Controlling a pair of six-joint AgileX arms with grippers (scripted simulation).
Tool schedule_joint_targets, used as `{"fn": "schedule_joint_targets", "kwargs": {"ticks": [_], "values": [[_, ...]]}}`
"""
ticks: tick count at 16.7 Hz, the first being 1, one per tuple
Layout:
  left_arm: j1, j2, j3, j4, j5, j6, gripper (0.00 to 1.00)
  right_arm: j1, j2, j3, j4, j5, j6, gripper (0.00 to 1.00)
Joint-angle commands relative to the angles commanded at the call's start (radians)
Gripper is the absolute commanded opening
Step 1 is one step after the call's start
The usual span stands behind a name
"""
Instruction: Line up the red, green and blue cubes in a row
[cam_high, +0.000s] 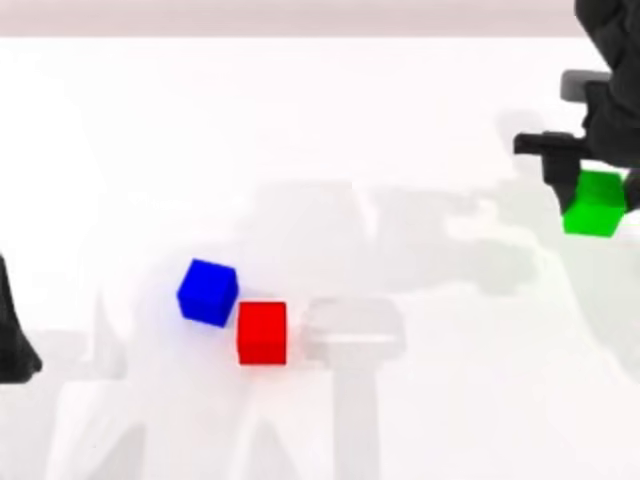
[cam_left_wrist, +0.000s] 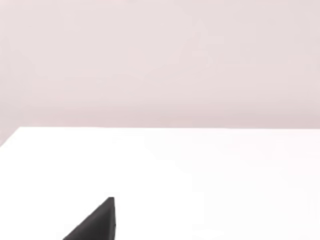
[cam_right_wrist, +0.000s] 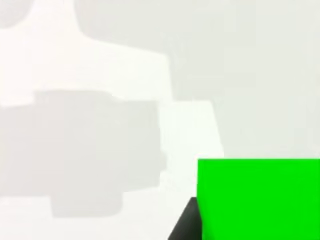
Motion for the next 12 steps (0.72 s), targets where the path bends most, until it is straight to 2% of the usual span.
{"fn": "schedule_joint_targets", "kwargs": {"ticks": [7,9,12], "values": [[0.0,0.0,0.0,0.0,0.0,0.0,1.0,0.467,0.067,0.157,-0.093,0.013,0.345,0.0],[0.0,0.0,0.0,0.0,0.0,0.0,1.0,0.545,0.075,0.183,-0.11,0.016,0.419,0.0],[0.0,0.0,0.0,0.0,0.0,0.0,1.0,0.585,0.078,0.194,-0.119,0.017,0.456,0.0]]}}
